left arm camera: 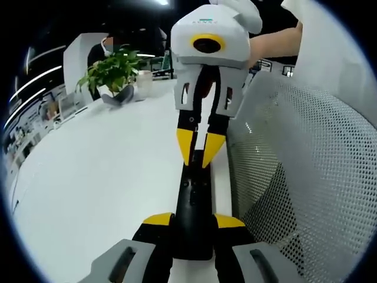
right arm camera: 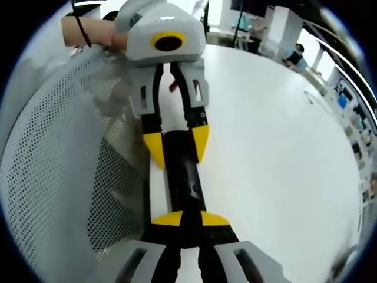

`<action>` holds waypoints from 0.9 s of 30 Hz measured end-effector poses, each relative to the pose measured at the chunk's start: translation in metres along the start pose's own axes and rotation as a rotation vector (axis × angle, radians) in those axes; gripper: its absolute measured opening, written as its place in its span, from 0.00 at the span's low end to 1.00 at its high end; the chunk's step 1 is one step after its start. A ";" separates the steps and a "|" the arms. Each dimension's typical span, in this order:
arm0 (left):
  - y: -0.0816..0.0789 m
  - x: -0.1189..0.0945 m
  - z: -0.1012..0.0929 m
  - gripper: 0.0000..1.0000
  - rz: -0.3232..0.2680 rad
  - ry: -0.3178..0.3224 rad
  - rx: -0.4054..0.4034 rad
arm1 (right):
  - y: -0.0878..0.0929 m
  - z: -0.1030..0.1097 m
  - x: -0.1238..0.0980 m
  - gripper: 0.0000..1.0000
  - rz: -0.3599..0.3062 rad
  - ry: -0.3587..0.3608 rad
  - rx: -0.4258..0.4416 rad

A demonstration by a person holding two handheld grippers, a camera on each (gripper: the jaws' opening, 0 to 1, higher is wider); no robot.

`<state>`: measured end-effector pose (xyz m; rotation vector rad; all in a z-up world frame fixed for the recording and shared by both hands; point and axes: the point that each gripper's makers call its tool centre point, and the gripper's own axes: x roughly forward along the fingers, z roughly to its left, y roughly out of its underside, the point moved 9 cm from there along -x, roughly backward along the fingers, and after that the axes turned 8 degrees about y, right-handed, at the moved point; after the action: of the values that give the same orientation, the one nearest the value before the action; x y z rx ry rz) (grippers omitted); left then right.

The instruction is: Press the specified remote control buttons in sequence, fully releasing each button before pressing the next.

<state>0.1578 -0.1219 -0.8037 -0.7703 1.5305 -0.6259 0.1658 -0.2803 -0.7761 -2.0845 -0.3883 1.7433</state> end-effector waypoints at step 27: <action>0.001 0.001 0.001 0.25 -0.018 0.011 0.006 | -0.002 -0.001 -0.002 0.05 0.052 -0.039 -0.050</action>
<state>0.1588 -0.1213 -0.8053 -0.7778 1.5320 -0.6491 0.1667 -0.2793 -0.7735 -2.1156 -0.3960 1.8246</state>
